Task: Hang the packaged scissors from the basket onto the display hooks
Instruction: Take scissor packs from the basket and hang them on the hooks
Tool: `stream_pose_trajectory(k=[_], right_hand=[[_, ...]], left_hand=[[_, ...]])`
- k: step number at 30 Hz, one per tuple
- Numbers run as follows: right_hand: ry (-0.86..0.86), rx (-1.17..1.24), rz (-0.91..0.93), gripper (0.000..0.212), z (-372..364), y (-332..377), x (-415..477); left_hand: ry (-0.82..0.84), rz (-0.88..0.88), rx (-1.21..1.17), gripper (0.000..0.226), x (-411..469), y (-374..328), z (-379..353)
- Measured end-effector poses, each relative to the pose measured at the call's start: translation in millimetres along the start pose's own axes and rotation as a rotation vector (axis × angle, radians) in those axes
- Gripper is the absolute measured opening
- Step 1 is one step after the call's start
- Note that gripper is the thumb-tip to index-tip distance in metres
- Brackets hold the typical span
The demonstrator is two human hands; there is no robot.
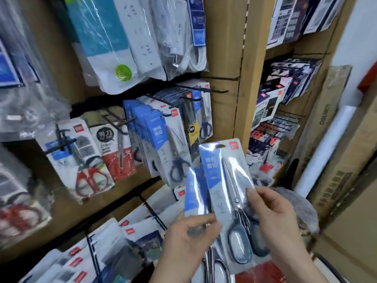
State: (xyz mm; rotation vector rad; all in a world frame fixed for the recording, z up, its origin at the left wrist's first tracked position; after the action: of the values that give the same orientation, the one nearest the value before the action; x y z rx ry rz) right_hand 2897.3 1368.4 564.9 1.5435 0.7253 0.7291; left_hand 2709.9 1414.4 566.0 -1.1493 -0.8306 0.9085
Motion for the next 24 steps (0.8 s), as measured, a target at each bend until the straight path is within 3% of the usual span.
stream_pose_trajectory(k=[4,8,15,24], right_hand=[[0.049,0.066,-0.026,0.018,1.2,11.8,16.1],[0.282,0.02,-0.031,0.024,0.2,12.9,30.7],[0.123,0.124,0.028,0.023,18.9,25.9,106.8],[0.152,0.073,0.086,0.024,4.3,34.4,183.0]], left_hand=[[0.066,-0.068,0.19,0.044,18.4,-10.8,-13.3],[-0.017,-0.107,0.168,0.032,44.3,-21.2,-21.3],[-0.011,-0.114,0.124,0.029,100.7,-39.2,-51.0],[-0.079,-0.085,0.154,0.033,145.5,-40.9,-53.4]])
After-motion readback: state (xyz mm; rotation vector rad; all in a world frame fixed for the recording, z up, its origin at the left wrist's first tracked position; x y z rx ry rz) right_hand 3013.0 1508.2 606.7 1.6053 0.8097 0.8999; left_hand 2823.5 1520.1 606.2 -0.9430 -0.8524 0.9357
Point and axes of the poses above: each hand's wrist, its own x-axis towards the middle knuckle, its own z-axis out of the back of the hand, y = z × x, the point moved 6 cm from there along x, towards the middle knuckle, and after that the axes turned 7 degrees about -z, right-handed, at the moved point
